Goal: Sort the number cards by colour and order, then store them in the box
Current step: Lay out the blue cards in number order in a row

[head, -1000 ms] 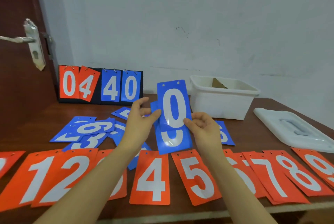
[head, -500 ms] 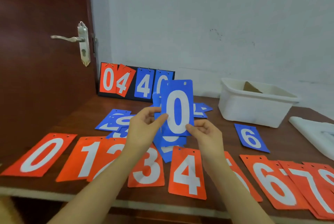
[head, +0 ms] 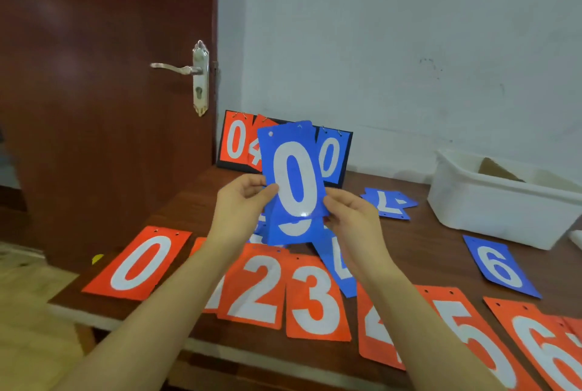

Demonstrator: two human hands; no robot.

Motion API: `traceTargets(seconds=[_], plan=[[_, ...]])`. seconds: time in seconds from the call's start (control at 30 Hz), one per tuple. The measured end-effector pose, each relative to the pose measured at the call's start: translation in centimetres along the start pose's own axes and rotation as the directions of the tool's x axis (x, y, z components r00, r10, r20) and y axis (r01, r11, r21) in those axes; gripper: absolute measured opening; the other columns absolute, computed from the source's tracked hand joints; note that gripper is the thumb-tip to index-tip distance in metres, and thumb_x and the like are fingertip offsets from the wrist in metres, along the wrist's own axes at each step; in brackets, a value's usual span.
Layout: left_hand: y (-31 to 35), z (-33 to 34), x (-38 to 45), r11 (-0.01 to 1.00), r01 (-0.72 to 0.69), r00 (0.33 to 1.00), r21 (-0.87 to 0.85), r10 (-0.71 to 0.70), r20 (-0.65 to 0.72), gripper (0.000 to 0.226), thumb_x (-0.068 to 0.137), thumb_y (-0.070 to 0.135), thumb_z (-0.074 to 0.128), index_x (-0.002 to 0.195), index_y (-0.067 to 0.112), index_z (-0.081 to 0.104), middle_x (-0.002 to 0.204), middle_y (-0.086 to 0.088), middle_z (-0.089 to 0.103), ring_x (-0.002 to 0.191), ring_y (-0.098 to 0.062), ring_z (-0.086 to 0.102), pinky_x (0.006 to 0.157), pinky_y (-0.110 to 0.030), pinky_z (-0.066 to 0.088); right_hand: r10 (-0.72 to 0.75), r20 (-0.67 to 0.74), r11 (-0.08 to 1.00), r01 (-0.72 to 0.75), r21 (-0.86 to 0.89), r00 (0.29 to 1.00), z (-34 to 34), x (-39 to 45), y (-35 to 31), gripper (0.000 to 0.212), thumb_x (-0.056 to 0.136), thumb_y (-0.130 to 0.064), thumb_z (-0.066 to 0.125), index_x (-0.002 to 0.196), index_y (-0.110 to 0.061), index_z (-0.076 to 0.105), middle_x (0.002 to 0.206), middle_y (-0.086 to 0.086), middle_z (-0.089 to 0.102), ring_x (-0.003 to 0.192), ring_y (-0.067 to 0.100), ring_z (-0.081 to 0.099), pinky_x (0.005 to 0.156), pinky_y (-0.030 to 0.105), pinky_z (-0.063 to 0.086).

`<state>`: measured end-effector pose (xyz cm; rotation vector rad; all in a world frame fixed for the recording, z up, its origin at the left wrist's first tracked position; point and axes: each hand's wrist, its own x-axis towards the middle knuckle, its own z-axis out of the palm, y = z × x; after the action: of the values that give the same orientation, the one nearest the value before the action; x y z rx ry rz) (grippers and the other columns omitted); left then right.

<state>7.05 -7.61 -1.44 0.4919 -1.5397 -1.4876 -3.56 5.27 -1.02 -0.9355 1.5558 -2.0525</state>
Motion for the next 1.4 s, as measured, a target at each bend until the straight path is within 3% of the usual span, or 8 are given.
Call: traceTargets(seconds=[0.2,0.33,0.47,0.67,0.83,1.03,1.2,1.4], plan=[[-0.9,-4.4,5.6,0.999,-0.03,0.982,0.037,0.037,-0.185,0.008,0.084,0.011,0.064,0.079,0.016,0.06,0.073,-0.006,0.066,0.06,-0.016,0.058,0.057,-0.029,0.047,-0.038,-0.07,0.995,0.031,-0.09,0.997,5.3,4.1,1.1,0.018,0.088,-0.002,0.057,0.094,-0.014,0.069,0.091,-0.001,0.07,0.082,0.008,0.069,0.069,0.019,0.054],[-2.7,-8.8,8.6,0.926,-0.047,0.97,0.375,0.133,-0.206,0.012,0.083,0.012,0.063,0.091,0.018,0.056,0.069,0.003,0.061,0.065,-0.015,0.058,0.059,-0.025,0.044,-0.087,-0.217,0.95,0.016,-0.311,0.972,6.7,7.1,3.5,0.026,0.086,-0.005,0.062,0.11,-0.012,0.063,0.104,0.0,0.06,0.096,0.014,0.057,0.076,0.02,0.048],[-5.4,-11.9,10.6,0.683,-0.036,0.992,0.73,0.114,-0.058,0.022,0.086,0.007,0.055,0.107,0.014,0.052,0.077,-0.006,0.061,0.07,-0.017,0.057,0.057,-0.025,0.043,-0.112,-0.218,0.904,0.008,-0.428,0.97,6.3,9.0,5.8,0.033,0.09,-0.002,0.052,0.118,-0.019,0.055,0.08,-0.005,0.053,0.06,0.02,0.051,0.042,0.013,0.038],[-8.3,-14.0,11.7,0.015,-0.112,0.993,0.994,-0.047,0.113,0.031,0.095,0.024,0.041,0.123,0.022,0.054,0.119,-0.008,0.054,0.107,-0.029,0.05,0.088,-0.037,0.039,-0.122,-0.237,0.842,-0.026,-0.539,0.964,4.4,10.1,7.5,0.029,0.09,0.0,0.048,0.115,-0.011,0.059,0.093,0.001,0.053,0.056,0.004,0.044,0.039,0.007,0.035],[-8.2,-14.1,11.7,-0.037,-0.148,0.985,0.988,-0.094,0.145,0.035,0.096,0.035,0.036,0.123,0.023,0.054,0.125,-0.003,0.052,0.112,-0.025,0.047,0.093,-0.037,0.034,-0.092,-0.207,0.835,-0.038,-0.549,0.974,4.9,10.0,7.5,0.026,0.09,-0.001,0.048,0.108,-0.013,0.063,0.092,-0.004,0.054,0.064,0.005,0.051,0.041,0.007,0.038],[-4.3,-9.1,9.6,0.217,-0.268,0.96,0.939,0.145,0.24,0.042,0.093,0.044,0.041,0.13,0.026,0.048,0.129,0.0,0.053,0.117,-0.024,0.046,0.096,-0.038,0.029,-0.13,-0.136,0.894,0.056,-0.444,0.982,3.3,8.5,4.1,0.023,0.089,-0.005,0.054,0.102,-0.021,0.066,0.089,-0.007,0.056,0.079,0.006,0.058,0.055,0.009,0.044],[-1.2,3.4,4.9,0.903,-0.16,0.943,0.398,0.02,0.332,0.045,0.084,0.032,0.062,0.126,0.02,0.051,0.103,0.001,0.063,0.086,-0.007,0.061,0.075,-0.021,0.05,-0.221,-0.164,0.911,0.144,-0.386,0.961,-2.2,4.9,0.7,0.027,0.085,-0.005,0.059,0.09,-0.031,0.066,0.081,-0.02,0.061,0.072,-0.002,0.056,0.063,0.011,0.047],[-2.2,15.7,-0.2,0.935,-0.195,0.935,0.297,0.086,0.344,0.039,0.078,0.013,0.068,0.115,0.021,0.056,0.078,0.01,0.05,0.066,-0.011,0.052,0.063,-0.015,0.043,-0.241,-0.269,0.852,0.071,-0.519,0.932,-13.5,0.7,-1.7,0.024,0.082,0.002,0.062,0.099,-0.015,0.065,0.081,0.002,0.058,0.068,0.01,0.055,0.063,0.014,0.046]])
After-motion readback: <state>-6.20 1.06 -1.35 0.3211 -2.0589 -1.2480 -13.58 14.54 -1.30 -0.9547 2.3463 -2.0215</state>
